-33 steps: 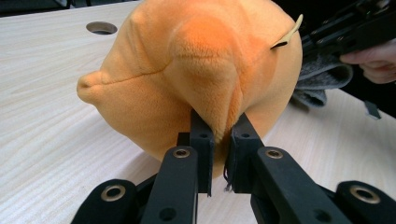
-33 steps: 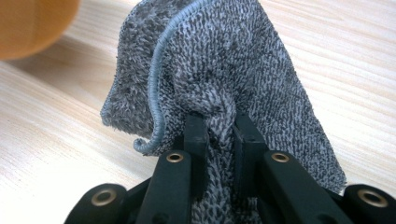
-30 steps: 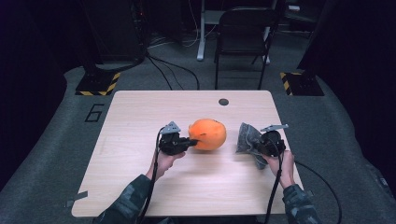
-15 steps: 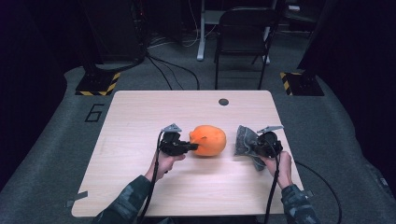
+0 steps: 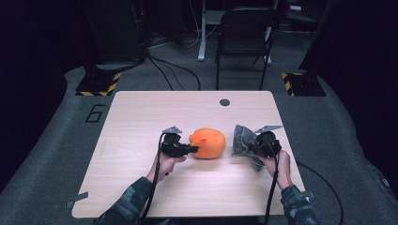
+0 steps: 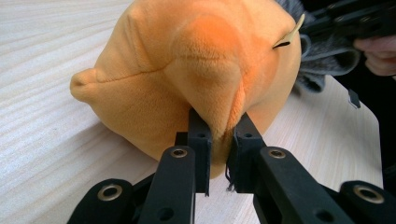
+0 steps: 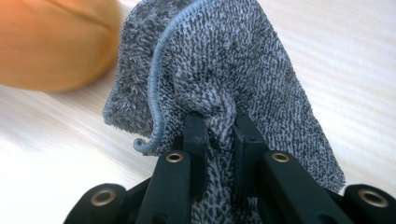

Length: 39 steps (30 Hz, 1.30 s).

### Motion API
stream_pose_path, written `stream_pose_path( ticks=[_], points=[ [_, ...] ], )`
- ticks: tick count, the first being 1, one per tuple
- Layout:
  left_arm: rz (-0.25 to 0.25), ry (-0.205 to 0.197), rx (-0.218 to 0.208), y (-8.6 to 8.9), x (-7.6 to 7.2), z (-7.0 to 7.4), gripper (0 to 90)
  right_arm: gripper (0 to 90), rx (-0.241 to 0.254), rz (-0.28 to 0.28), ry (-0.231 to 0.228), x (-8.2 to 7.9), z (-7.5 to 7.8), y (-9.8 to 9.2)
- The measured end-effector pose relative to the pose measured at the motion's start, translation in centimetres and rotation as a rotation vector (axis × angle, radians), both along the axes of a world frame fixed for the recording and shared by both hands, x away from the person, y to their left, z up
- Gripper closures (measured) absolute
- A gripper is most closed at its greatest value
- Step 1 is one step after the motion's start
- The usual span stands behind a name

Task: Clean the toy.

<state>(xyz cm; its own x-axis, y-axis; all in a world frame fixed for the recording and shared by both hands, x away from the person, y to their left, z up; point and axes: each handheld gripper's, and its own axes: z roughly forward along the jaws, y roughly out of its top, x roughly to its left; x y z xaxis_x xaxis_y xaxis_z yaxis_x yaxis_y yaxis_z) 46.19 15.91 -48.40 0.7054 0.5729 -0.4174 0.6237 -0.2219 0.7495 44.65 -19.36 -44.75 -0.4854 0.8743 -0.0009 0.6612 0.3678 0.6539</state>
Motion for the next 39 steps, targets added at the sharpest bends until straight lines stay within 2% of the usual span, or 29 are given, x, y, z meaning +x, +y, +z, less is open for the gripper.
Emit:
stream_pose_path(
  ticks=[4,7,9,11,14,17,20,22,23,28,31,35,36,39],
  points=[
    [0.000,-0.004,0.002,0.0,0.0,0.0,80.9,78.8,0.016,0.066,-0.077,-0.7,2.6,2.2],
    [0.001,-0.001,0.003,0.0,0.0,0.0,80.5,78.8,0.030,0.124,-0.123,-1.3,4.4,4.7],
    [0.001,-0.002,0.001,0.0,0.1,0.0,80.1,78.8,0.026,0.167,-0.140,-1.4,5.0,6.5],
    [-0.001,-0.003,0.002,0.0,0.0,0.0,79.7,78.8,-0.002,0.208,-0.127,-0.9,4.8,8.2],
    [-0.002,-0.008,0.000,0.0,0.1,-0.2,78.3,79.0,-0.026,0.218,-0.087,0.2,3.4,9.6],
    [-0.009,-0.010,-0.008,0.2,0.1,-0.3,75.2,79.0,-0.018,0.212,-0.084,0.5,3.0,9.8],
    [-0.009,-0.031,0.002,0.1,-0.1,-0.2,67.4,79.0,-0.015,0.207,-0.080,0.6,3.0,9.6],
    [-0.007,-0.056,0.018,0.1,-0.3,-0.2,58.1,79.1,-0.012,0.201,-0.077,0.6,2.9,9.6],
    [-0.007,-0.083,0.028,0.1,-0.5,-0.2,55.0,79.0,-0.007,0.202,-0.070,0.7,2.8,9.5],
    [0.024,-0.227,0.168,-0.5,-1.9,-0.3,40.8,79.0,-0.001,0.199,-0.065,1.0,2.7,9.2],
    [0.022,-0.299,0.197,-0.8,-2.3,-0.4,37.9,79.0,0.004,0.191,-0.066,1.1,2.6,9.2],
    [0.026,-0.317,0.184,-1.1,-2.3,-0.8,41.7,79.0,0.011,0.183,-0.061,1.3,2.5,9.1],
    [0.026,-0.323,0.193,-1.2,-2.3,-0.8,43.3,79.0,0.007,0.186,-0.058,1.3,2.5,9.1],
    [0.018,-0.345,0.197,-1.4,-2.5,-0.7,57.3,79.0,0.012,0.181,-0.056,1.4,2.4,9.0]
  ],
)
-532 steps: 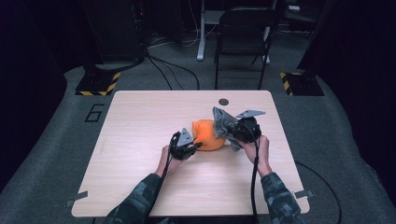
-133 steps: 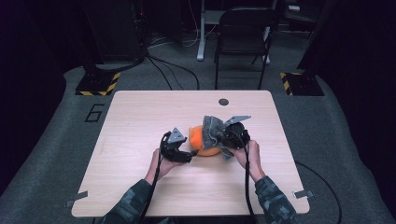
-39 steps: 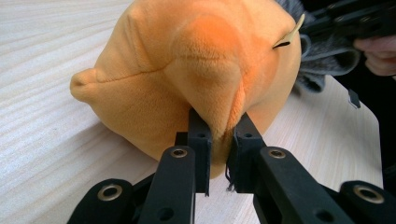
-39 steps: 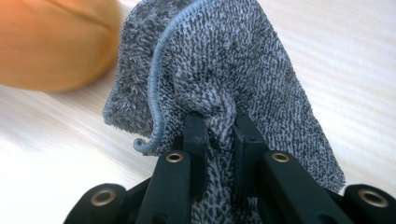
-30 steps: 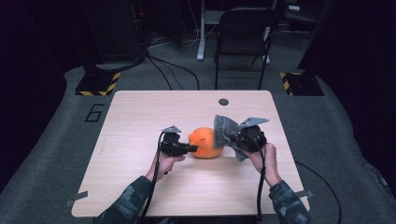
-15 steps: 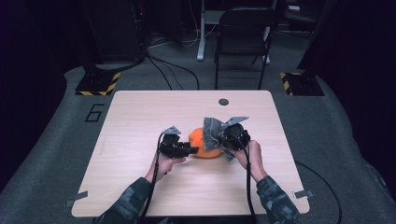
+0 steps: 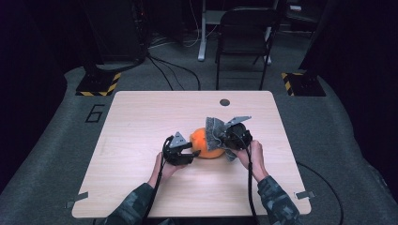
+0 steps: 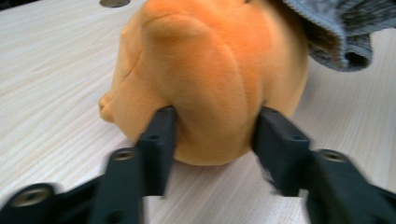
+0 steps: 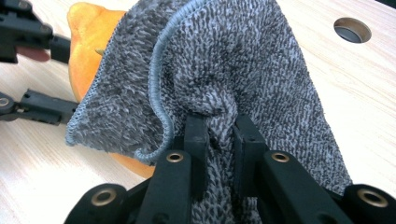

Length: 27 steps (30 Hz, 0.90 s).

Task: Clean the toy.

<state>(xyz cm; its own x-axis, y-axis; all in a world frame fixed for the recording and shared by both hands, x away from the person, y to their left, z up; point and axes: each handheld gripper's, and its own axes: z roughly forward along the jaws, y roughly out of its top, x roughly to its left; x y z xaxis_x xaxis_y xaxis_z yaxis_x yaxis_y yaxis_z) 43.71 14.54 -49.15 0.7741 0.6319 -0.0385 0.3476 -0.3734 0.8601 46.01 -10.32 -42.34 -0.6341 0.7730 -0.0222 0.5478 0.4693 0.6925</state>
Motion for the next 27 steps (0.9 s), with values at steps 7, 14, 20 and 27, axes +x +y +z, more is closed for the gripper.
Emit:
stream_pose_path(
  ticks=[7,14,20,27],
  points=[
    [-0.003,0.029,-0.023,-0.1,0.1,0.0,81.8,79.1,0.014,-0.009,-0.011,-0.1,-0.2,-0.4],
    [0.010,0.057,-0.049,-0.2,0.2,0.1,82.8,79.0,0.042,0.064,-0.094,-3.1,2.3,1.1],
    [0.003,0.055,-0.044,-0.2,0.2,0.1,82.8,79.0,-0.026,0.138,-0.102,-3.6,1.5,4.5],
    [-0.005,0.059,-0.056,-0.2,0.3,0.0,83.1,79.2,-0.072,0.123,-0.116,-3.5,0.7,4.4]
  ],
)
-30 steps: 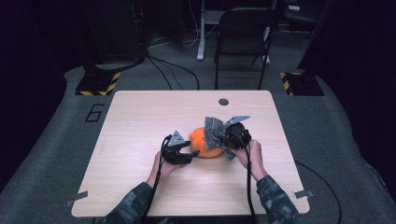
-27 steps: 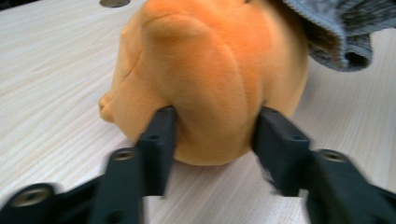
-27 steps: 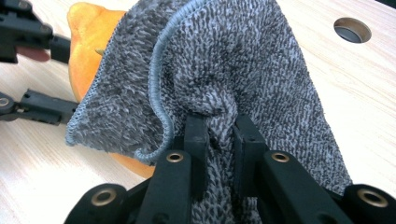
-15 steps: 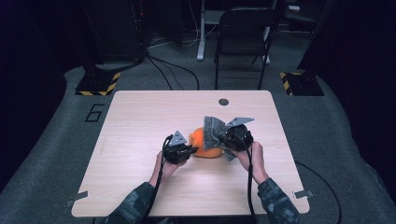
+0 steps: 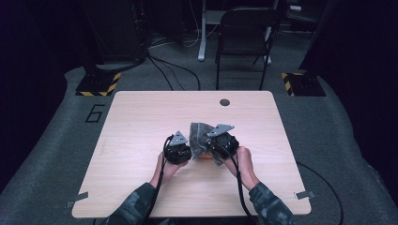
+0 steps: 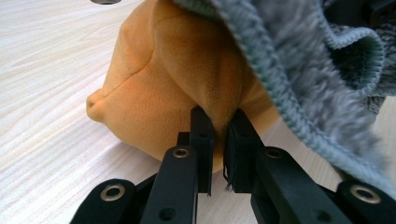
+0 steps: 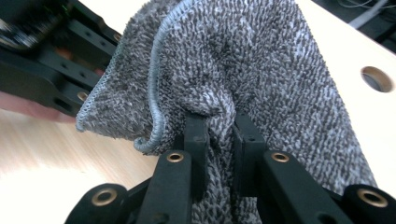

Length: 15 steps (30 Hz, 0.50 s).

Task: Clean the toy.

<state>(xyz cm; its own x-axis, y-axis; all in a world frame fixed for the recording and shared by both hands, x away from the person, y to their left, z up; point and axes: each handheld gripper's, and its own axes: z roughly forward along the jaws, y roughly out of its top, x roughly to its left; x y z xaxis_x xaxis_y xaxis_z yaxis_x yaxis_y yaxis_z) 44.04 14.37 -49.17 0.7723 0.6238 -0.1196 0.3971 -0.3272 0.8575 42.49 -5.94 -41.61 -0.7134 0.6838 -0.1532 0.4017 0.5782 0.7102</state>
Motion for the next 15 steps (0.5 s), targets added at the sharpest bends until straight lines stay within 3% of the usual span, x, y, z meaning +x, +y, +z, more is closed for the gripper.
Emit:
stream_pose_path(
  ticks=[4,11,14,15],
  points=[
    [0.003,0.009,-0.010,0.0,0.0,0.0,83.0,79.2,0.005,-0.033,0.005,0.1,-0.5,-1.8],
    [-0.001,0.018,-0.020,0.2,0.1,-0.1,83.0,79.1,0.002,-0.143,0.085,1.5,-2.2,-5.6],
    [-0.009,0.013,-0.015,0.2,0.2,-0.1,83.0,79.0,0.005,-0.187,0.135,2.3,-3.2,-6.5],
    [-0.006,0.016,-0.020,0.2,0.2,-0.1,83.0,79.0,-0.004,-0.186,0.132,2.6,-3.5,-6.8]
  ],
)
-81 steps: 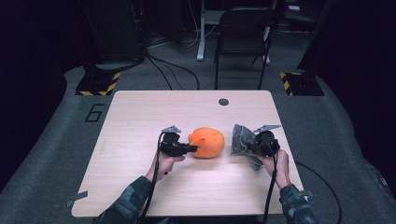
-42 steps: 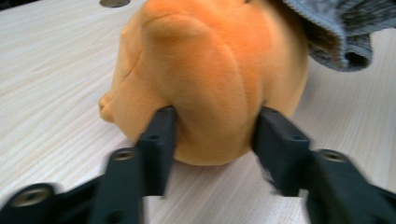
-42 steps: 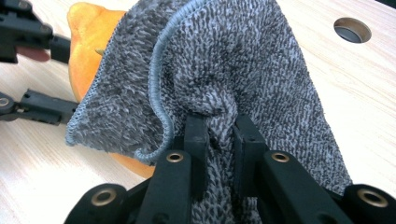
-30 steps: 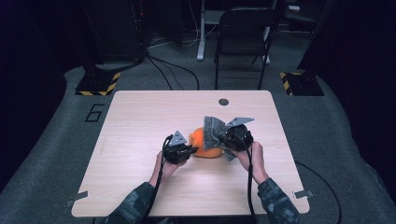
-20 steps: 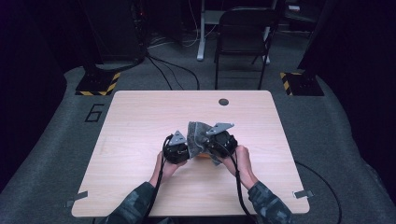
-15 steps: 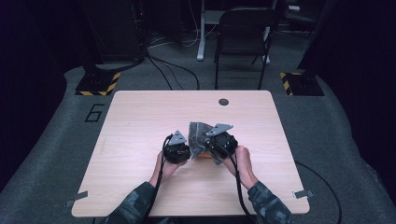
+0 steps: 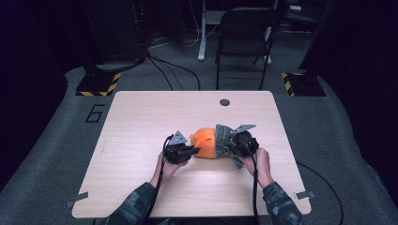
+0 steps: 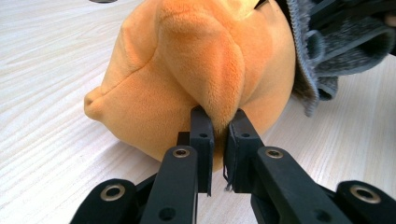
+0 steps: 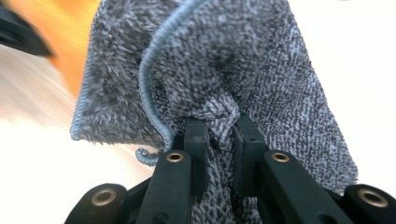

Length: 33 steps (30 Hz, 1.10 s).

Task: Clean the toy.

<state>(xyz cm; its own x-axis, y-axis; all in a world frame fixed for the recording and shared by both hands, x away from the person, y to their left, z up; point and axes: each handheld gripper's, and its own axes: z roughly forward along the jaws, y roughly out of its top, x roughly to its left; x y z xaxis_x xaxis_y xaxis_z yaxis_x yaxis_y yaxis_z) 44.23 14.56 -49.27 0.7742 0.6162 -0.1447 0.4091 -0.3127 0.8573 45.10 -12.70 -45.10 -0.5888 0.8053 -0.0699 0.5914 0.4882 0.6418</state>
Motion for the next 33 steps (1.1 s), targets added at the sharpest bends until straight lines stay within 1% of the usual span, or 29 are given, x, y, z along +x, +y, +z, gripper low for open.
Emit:
stream_pose_path(
  ticks=[2,4,5,6,7,9,10,11,12,13,14,16,17,18,19,20,21,22,23,24,26,27,31,32,33],
  points=[
    [-0.004,0.002,-0.001,0.1,0.0,0.0,82.9,78.9,0.000,-0.020,0.029,0.2,-0.4,-0.2],
    [-0.004,0.002,-0.002,0.1,0.1,0.0,82.9,78.9,-0.002,-0.025,0.030,0.5,-0.6,-0.5],
    [-0.004,0.002,-0.002,0.1,0.1,0.0,82.9,78.9,-0.003,-0.021,0.028,0.5,-0.3,-0.7],
    [-0.010,0.006,-0.002,0.1,0.1,0.0,82.9,78.9,0.012,-0.021,0.022,0.4,0.1,-0.9],
    [-0.005,0.001,-0.004,0.1,0.1,0.0,82.9,78.9,0.025,-0.025,0.002,0.1,0.9,-1.0],
    [-0.012,0.007,-0.003,0.2,0.1,0.0,82.9,79.0,0.079,-0.009,-0.034,-0.7,2.9,-1.1],
    [-0.010,0.008,-0.006,0.1,0.1,0.0,82.8,78.9,0.094,0.002,-0.057,-1.1,3.8,-1.0],
    [-0.010,0.005,-0.004,0.1,0.1,0.0,82.8,78.9,0.111,0.015,-0.070,-1.6,4.6,-0.6],
    [-0.009,0.006,-0.006,0.1,0.0,0.0,82.8,79.0,0.114,0.031,-0.075,-1.9,5.1,-0.3],
    [-0.006,0.003,-0.009,0.0,0.0,0.0,82.8,78.9,0.116,0.056,-0.089,-2.2,5.5,0.6],
    [-0.006,0.003,-0.009,0.0,0.0,0.0,82.8,78.9,0.107,0.079,-0.098,-2.4,5.7,1.4],
    [-0.009,0.000,-0.005,0.0,0.1,0.0,82.8,78.8,0.090,0.128,-0.093,-2.6,5.3,3.2],
    [-0.002,0.006,-0.010,-0.1,0.0,0.0,82.8,78.7,0.081,0.141,-0.078,-2.6,5.1,4.0],
    [-0.008,-0.006,-0.001,0.0,0.1,0.0,82.8,78.6,0.068,0.159,-0.086,-2.5,4.6,4.8],
    [-0.008,0.000,-0.002,0.1,0.1,0.0,82.8,78.6,0.046,0.167,-0.082,-2.4,4.2,5.4],
    [-0.011,0.003,0.002,0.1,0.1,0.0,82.8,78.6,0.041,0.165,-0.075,-2.3,3.9,5.8],
    [-0.009,-0.001,-0.002,0.2,0.2,0.0,82.8,78.7,0.026,0.174,-0.088,-2.1,3.6,6.0],
    [-0.007,0.009,-0.009,0.2,0.1,-0.1,82.8,78.7,0.019,0.177,-0.092,-2.0,3.5,6.0],
    [-0.011,0.011,-0.007,0.1,0.1,-0.1,82.9,78.8,0.027,0.170,-0.089,-2.0,3.4,5.9],
    [-0.004,0.010,-0.012,0.0,0.0,-0.1,82.9,78.8,0.027,0.169,-0.085,-1.9,3.4,5.6],
    [-0.007,0.005,-0.009,0.0,0.0,-0.1,82.9,78.8,0.029,0.156,-0.084,-1.8,3.3,5.0],
    [-0.009,0.005,-0.009,0.0,0.0,-0.1,82.9,78.9,0.025,0.147,-0.072,-1.8,3.2,4.7],
    [-0.017,0.003,-0.005,0.0,0.1,-0.1,82.9,78.8,0.012,0.114,-0.058,-1.4,2.6,3.2],
    [-0.013,0.004,-0.009,0.0,0.1,-0.1,82.9,78.8,0.017,0.089,-0.042,-1.3,2.5,2.9],
    [-0.015,0.005,-0.009,0.0,0.1,-0.1,82.9,78.7,0.021,0.085,-0.036,-1.1,2.3,2.5]
  ],
)
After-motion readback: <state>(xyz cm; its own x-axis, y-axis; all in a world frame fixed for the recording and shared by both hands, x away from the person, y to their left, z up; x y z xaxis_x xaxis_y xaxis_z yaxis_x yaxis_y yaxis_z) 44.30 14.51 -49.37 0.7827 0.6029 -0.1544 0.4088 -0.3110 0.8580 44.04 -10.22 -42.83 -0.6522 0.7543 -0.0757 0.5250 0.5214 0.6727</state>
